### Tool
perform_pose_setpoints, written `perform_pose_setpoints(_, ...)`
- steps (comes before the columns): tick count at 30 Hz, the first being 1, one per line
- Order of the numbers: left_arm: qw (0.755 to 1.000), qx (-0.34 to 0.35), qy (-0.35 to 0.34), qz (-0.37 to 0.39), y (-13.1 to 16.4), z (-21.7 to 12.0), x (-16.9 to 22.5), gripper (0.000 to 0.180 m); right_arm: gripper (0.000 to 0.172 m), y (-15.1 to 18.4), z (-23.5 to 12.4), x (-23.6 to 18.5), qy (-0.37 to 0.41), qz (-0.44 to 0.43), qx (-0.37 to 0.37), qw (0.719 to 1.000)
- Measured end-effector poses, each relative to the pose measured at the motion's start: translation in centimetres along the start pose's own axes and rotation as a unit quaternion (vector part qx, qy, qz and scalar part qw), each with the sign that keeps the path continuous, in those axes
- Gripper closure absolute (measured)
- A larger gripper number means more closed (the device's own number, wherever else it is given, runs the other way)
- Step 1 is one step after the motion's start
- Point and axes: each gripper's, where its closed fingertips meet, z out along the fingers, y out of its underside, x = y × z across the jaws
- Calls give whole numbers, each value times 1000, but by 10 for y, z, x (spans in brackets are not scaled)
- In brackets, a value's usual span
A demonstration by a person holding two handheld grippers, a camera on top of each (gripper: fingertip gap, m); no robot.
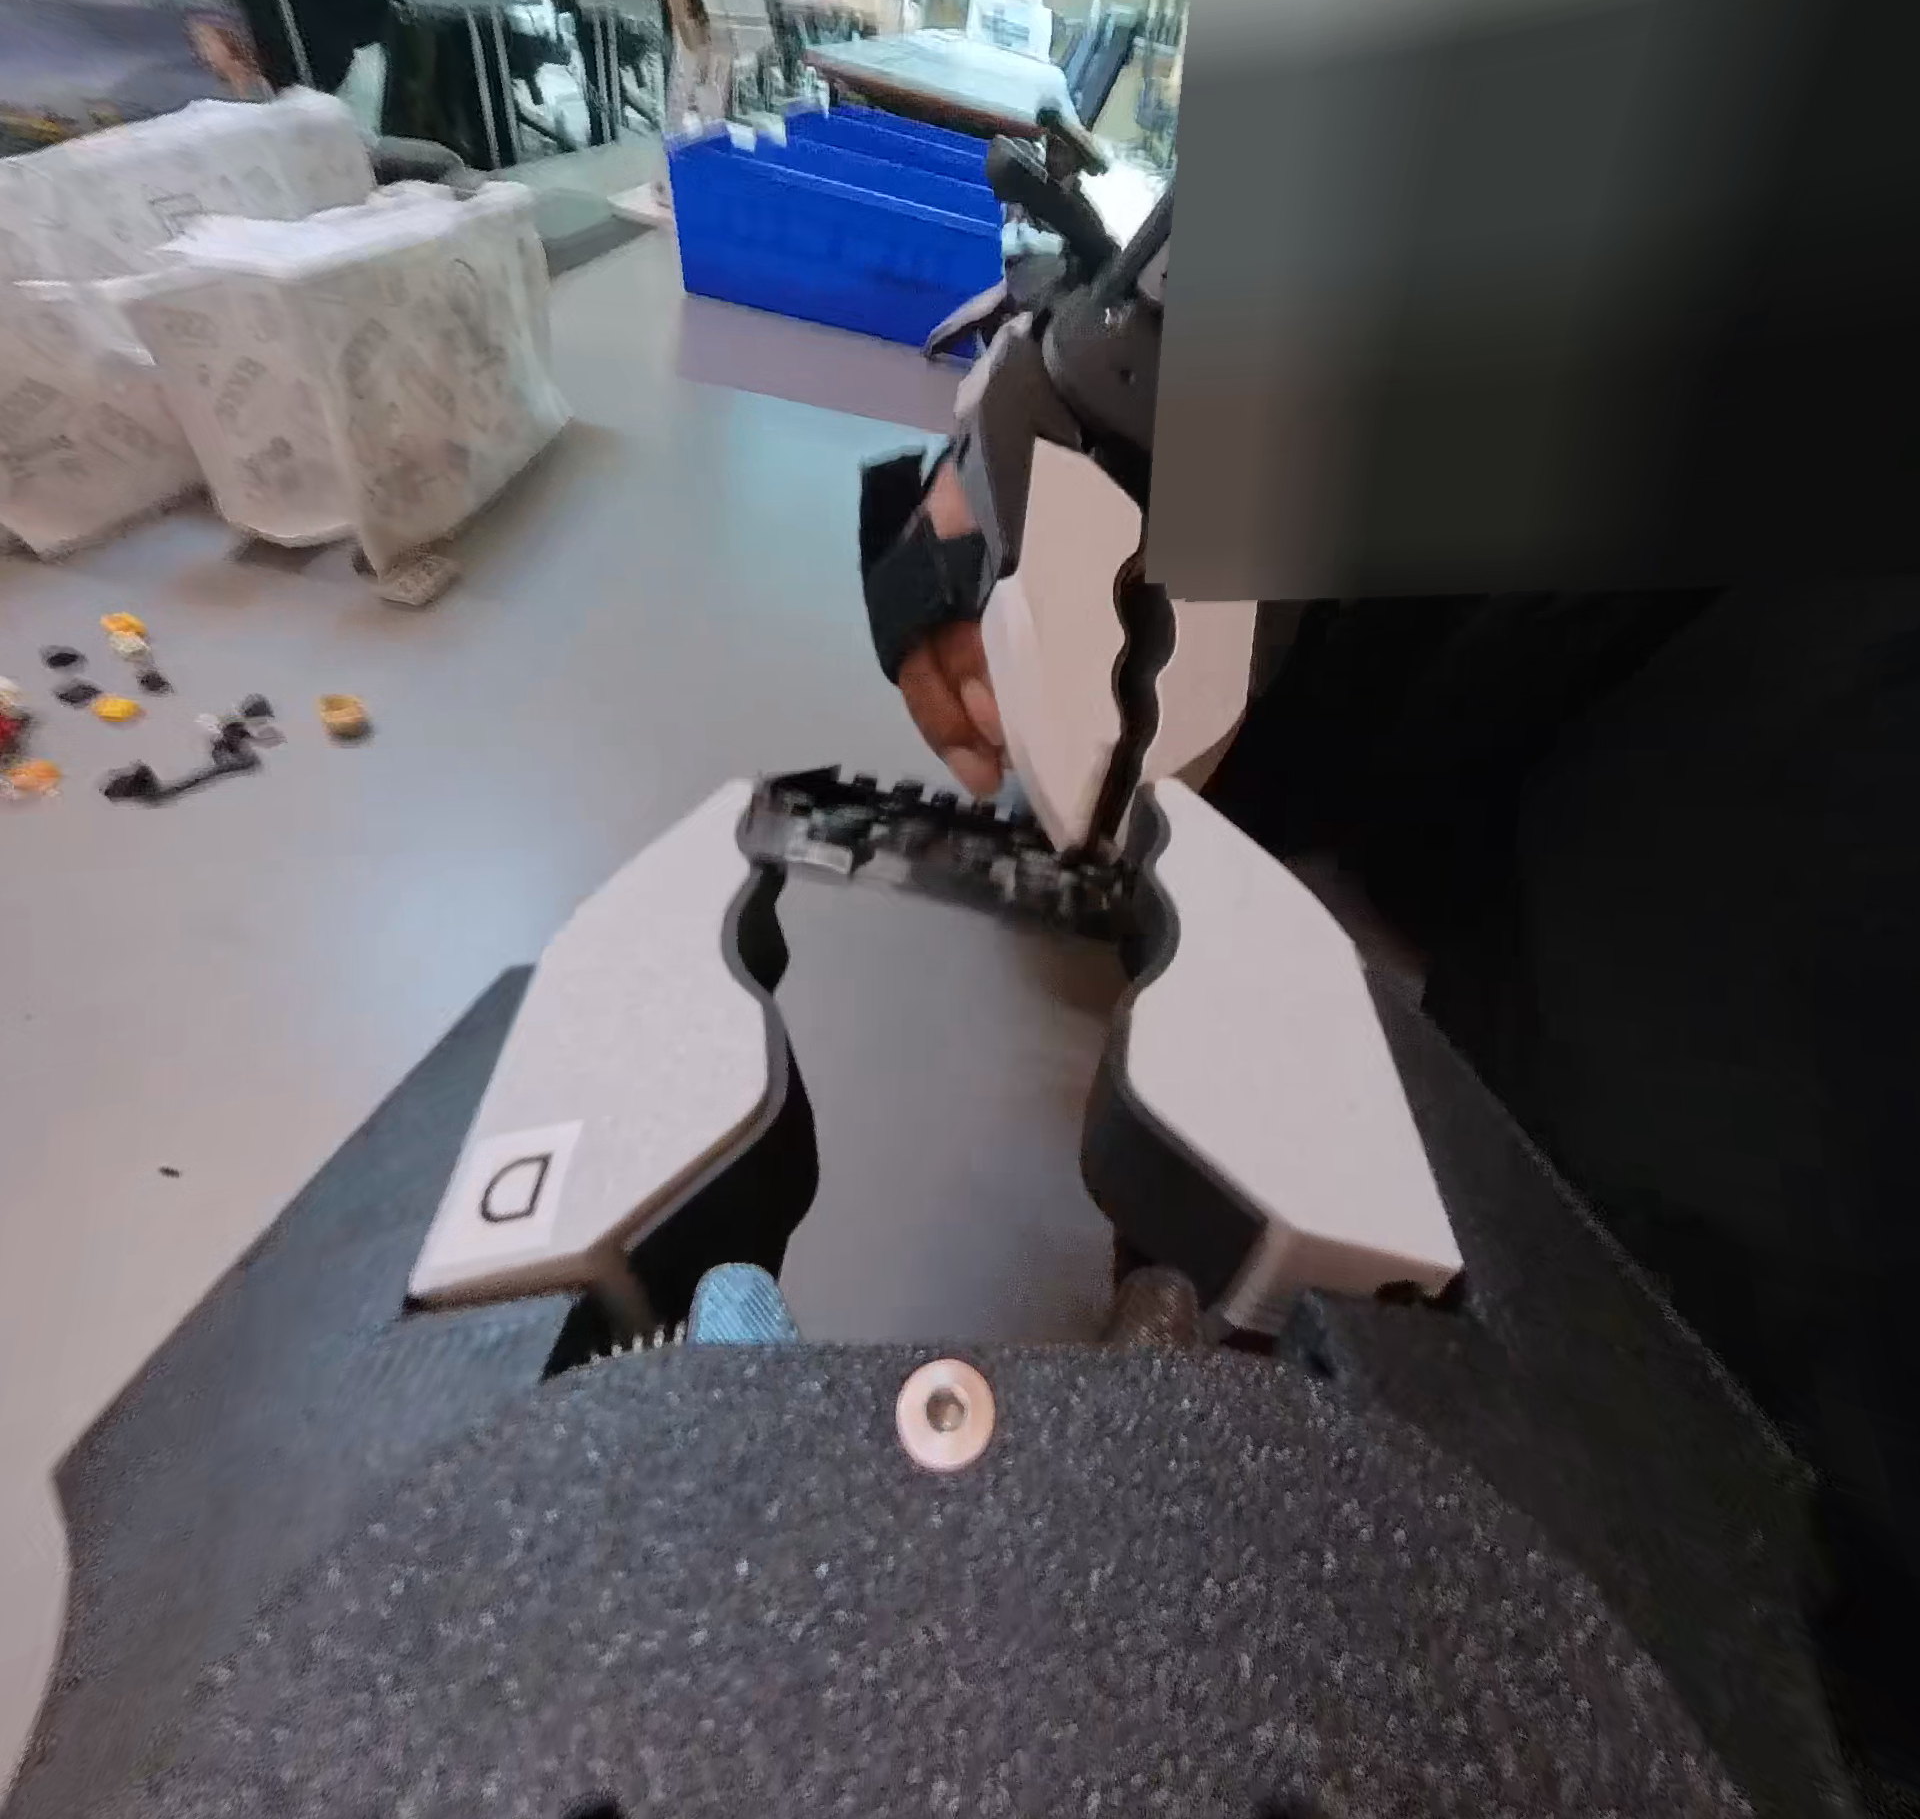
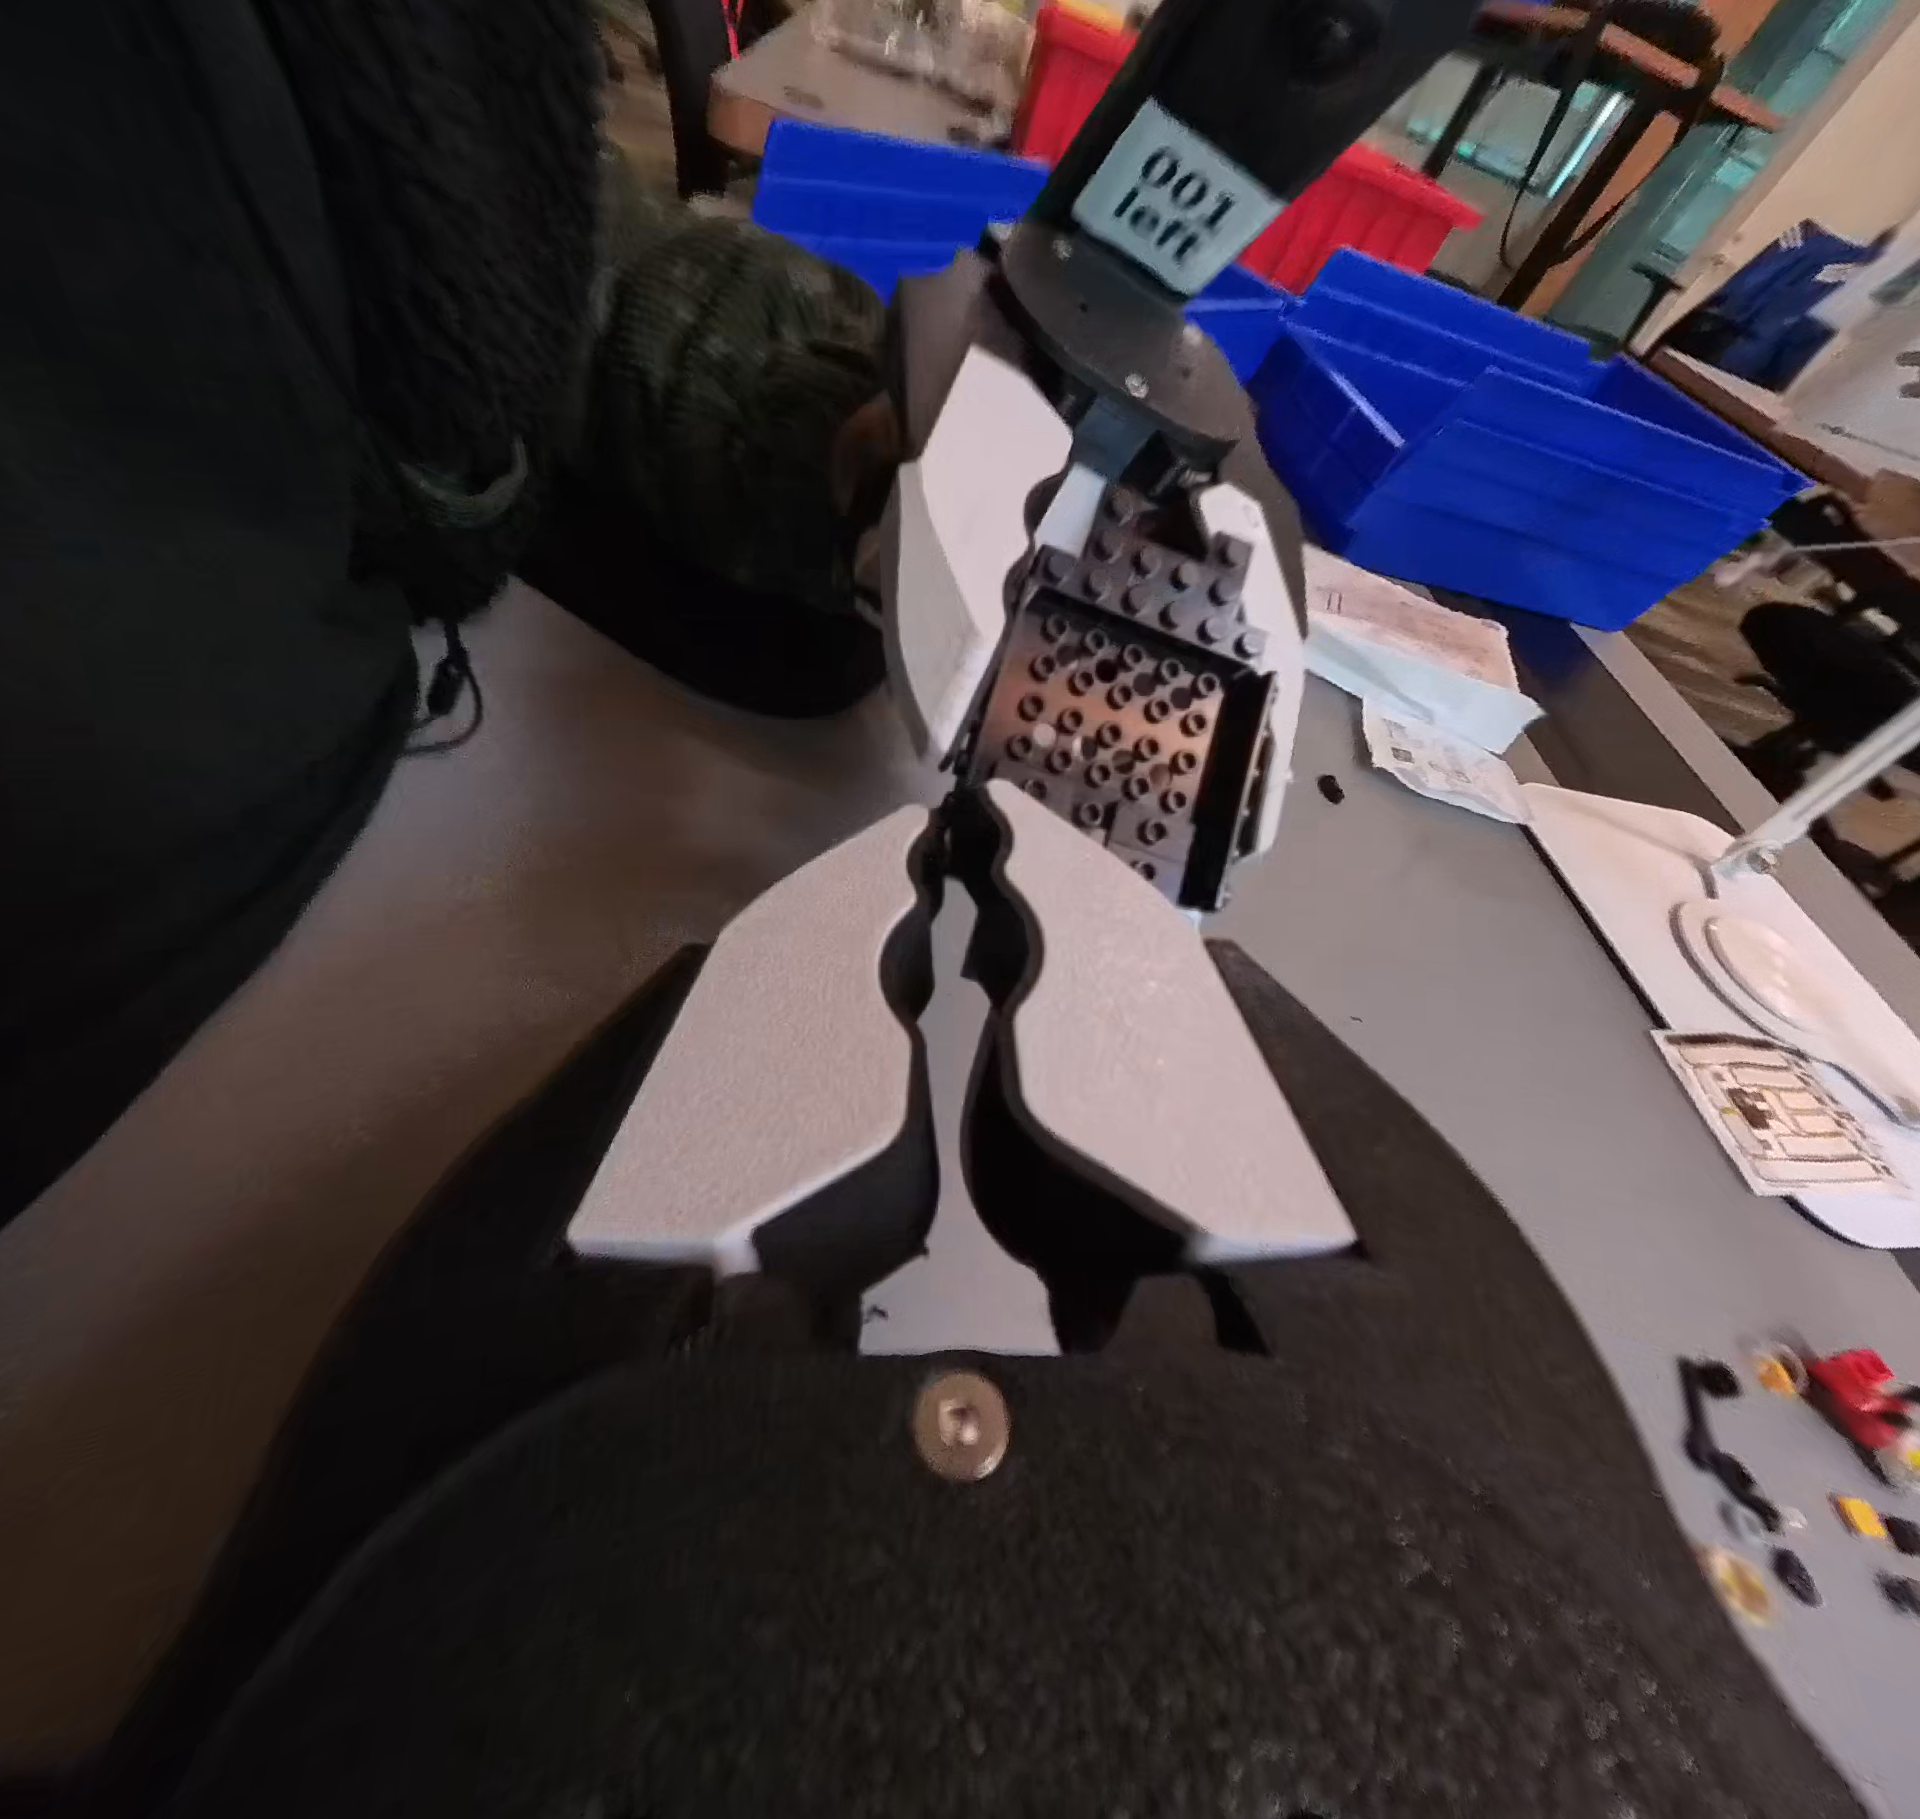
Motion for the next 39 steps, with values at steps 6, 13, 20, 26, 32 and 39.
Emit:
perform_pose_setpoints(6, 1000, -12, -10, 24, 0, -4, -2, 118, 168, -7, -3, 4, 5, -7, 12, 1000)
perform_pose_setpoints(13, 999, -27, -20, 35, 5, -4, -2, 118, 147, -8, -3, 16, 34, 4, 1, 999)
perform_pose_setpoints(20, 995, -35, -39, 79, 6, -2, -2, 118, 149, -10, -8, 18, 17, 48, 8, 999)
perform_pose_setpoints(26, 989, -65, -85, 100, 11, 5, -9, 118, 152, 18, 7, 22, 38, 80, -81, 993)
perform_pose_setpoints(32, 988, -114, -87, 55, 37, 12, -10, 118, 153, 46, 15, 8, -1, 116, -130, 985)
perform_pose_setpoints(39, 984, -162, -50, 49, 63, 18, 0, 118, 152, 61, 21, -14, -92, 83, -151, 981)
